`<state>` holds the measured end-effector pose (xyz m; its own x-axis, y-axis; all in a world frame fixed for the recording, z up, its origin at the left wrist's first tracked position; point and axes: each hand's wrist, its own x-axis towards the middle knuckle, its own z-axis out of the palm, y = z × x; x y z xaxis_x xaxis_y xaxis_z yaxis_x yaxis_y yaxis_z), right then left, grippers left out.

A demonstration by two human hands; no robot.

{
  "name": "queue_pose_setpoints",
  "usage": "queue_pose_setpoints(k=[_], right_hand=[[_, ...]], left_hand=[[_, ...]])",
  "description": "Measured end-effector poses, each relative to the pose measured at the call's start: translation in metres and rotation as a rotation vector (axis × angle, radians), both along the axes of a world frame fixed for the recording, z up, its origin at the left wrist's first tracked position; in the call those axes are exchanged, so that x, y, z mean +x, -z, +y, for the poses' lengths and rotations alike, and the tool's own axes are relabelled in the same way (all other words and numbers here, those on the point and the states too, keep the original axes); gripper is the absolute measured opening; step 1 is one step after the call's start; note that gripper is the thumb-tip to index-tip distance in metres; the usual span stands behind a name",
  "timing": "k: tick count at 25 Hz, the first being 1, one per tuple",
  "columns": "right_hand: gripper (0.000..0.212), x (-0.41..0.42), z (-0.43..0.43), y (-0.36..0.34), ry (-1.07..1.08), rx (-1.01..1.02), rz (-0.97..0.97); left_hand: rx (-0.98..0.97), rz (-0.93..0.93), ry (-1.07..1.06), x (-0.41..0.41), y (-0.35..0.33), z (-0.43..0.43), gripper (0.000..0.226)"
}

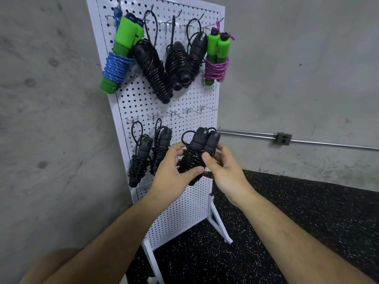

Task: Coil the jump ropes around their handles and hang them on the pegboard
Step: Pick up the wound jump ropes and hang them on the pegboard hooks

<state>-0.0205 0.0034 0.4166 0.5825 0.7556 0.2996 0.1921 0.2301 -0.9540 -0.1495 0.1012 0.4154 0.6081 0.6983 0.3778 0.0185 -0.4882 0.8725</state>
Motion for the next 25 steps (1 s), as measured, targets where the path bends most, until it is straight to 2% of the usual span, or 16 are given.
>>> queue_pose_setpoints(k=[4,5,7,10,17,25], right_hand=[[0.082,0.011,-0.001,-0.011,0.136,-0.041,-0.51],[0.082,0.015,0.001,-0.014,0.122,-0.058,-0.622],[0.076,0.02,0.008,-0.018,0.106,-0.063,-0.727],[0.071,0.022,0.025,-0.018,0.129,0.037,-0.698],[0.068,0.04,0.063,-0.015,0.194,0.079,-0.611],[0.068,0.056,0.091,-0.003,0.181,0.016,-0.553]], left_hand=[[0.121,0.072,-0.063,-0.011,-0.012,0.013,0.074],[0.174,0.072,-0.074,-0.012,-0.014,0.016,0.072],[0.286,0.068,-0.105,-0.01,-0.016,0.021,0.068],[0.367,0.07,-0.16,-0.002,-0.021,0.028,0.066],[0.528,0.109,-0.245,0.019,-0.032,0.056,0.055],[0.591,0.225,-0.246,0.037,-0.022,0.08,0.054]])
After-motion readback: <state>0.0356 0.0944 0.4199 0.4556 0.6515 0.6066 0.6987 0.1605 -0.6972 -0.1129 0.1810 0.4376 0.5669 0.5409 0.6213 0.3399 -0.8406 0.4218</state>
